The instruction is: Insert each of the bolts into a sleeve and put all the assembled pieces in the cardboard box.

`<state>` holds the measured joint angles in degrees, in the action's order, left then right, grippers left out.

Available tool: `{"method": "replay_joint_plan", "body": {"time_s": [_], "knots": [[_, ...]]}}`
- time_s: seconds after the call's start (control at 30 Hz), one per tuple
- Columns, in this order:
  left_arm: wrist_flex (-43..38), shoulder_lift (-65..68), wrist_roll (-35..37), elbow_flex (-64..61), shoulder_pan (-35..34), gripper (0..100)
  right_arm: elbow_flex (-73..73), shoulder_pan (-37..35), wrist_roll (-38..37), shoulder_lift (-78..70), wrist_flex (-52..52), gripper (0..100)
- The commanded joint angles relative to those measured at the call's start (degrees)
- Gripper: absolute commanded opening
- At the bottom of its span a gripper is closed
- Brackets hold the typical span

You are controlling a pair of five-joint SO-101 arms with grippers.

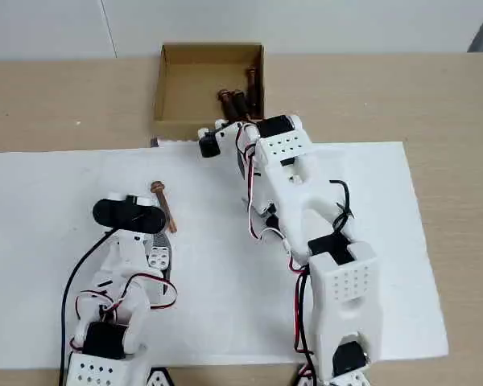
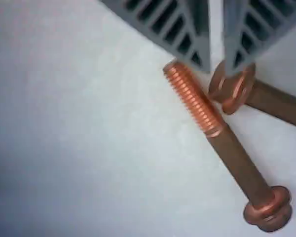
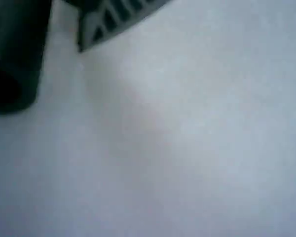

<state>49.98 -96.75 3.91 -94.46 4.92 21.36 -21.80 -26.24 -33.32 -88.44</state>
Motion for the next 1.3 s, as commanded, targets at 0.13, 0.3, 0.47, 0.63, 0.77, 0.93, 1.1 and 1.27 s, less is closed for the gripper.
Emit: {"method": "replay_joint_plan", "body": {"time_s": [0.13,0.3,0.47,0.63,0.77,0.93,1.1,1.27], "knots": [[0.1,-0.6,-0.2,0.4,-0.5,0,2.5,0.2,-2.2,-2.3,0.4,5.7],[0.1,-0.6,-0.2,0.4,-0.5,0,2.5,0.2,-1.9,-0.8,0.1,0.9],[0.1,-0.6,-0.2,0.4,-0.5,0,2.5,0.0,-1.8,5.2,-1.7,0.9],[0.1,-0.6,-0.4,0.4,-0.5,0,2.5,0.1,-1.8,13.8,-6.5,0.9],[0.1,-0.6,-0.4,0.4,-0.5,0,2.1,1.5,0.9,21.0,-8.0,0.2],[0.5,-0.4,-0.5,1.2,-0.5,0,-1.1,3.4,8.1,29.5,-8.0,0.3],[7.0,-0.1,-5.8,10.2,-0.6,0,-13.5,3.6,11.7,40.0,-8.0,0.3],[11.7,2.5,-10.3,17.6,-0.6,0,-27.0,3.6,12.4,51.8,-7.4,0.3]]}}
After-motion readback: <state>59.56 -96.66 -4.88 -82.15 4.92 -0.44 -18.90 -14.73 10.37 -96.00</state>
